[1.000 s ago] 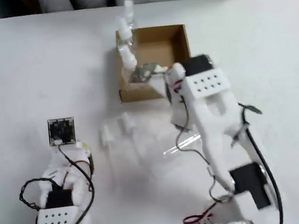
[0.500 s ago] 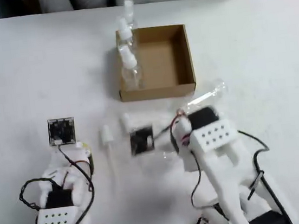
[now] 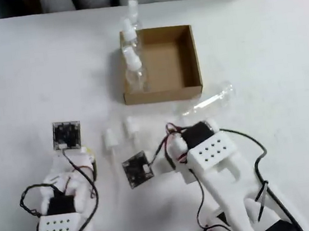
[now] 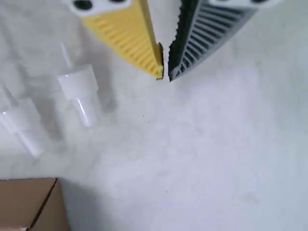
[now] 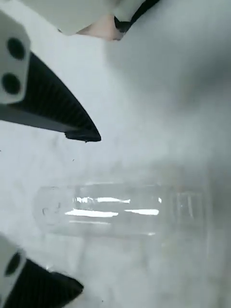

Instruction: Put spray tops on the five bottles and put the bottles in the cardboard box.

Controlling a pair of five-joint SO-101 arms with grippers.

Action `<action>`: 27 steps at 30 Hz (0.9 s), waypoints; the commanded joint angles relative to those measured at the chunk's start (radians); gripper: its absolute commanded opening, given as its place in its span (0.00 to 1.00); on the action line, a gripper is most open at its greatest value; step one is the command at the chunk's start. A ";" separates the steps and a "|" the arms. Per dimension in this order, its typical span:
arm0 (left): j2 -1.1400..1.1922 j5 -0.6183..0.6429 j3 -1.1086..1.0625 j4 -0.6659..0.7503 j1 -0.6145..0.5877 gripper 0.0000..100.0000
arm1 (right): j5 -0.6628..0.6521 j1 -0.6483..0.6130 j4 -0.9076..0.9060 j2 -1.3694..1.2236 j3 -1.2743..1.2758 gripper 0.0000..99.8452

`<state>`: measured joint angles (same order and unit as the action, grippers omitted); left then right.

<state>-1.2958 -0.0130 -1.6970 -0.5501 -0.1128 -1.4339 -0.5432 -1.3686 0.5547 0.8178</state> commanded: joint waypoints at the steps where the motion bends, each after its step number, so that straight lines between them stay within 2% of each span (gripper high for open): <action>1: -0.018 -0.015 0.012 0.000 0.013 0.02 | -0.011 -0.041 0.004 0.021 -0.057 0.38; 6: -0.018 -0.015 0.012 0.000 0.013 0.02 | -0.005 -0.136 0.008 -0.015 0.006 0.38; 17: -0.018 -0.017 0.011 0.000 0.013 0.02 | -0.005 -0.104 0.180 -0.271 0.008 0.38; 22: -0.018 -0.017 0.011 0.000 0.013 0.02 | -0.002 -0.091 0.191 -0.343 -0.040 0.38; 24: -0.018 -0.017 0.011 0.000 0.013 0.02 | -0.002 -0.074 0.193 -0.372 -0.061 0.35; 27: -0.018 -0.017 0.011 0.000 0.013 0.02 | -0.002 -0.056 0.193 -0.427 -0.100 0.21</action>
<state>-1.2958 -0.0176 -1.6970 -0.5501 -0.1112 -1.4339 -0.6229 -1.1784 0.1557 0.7825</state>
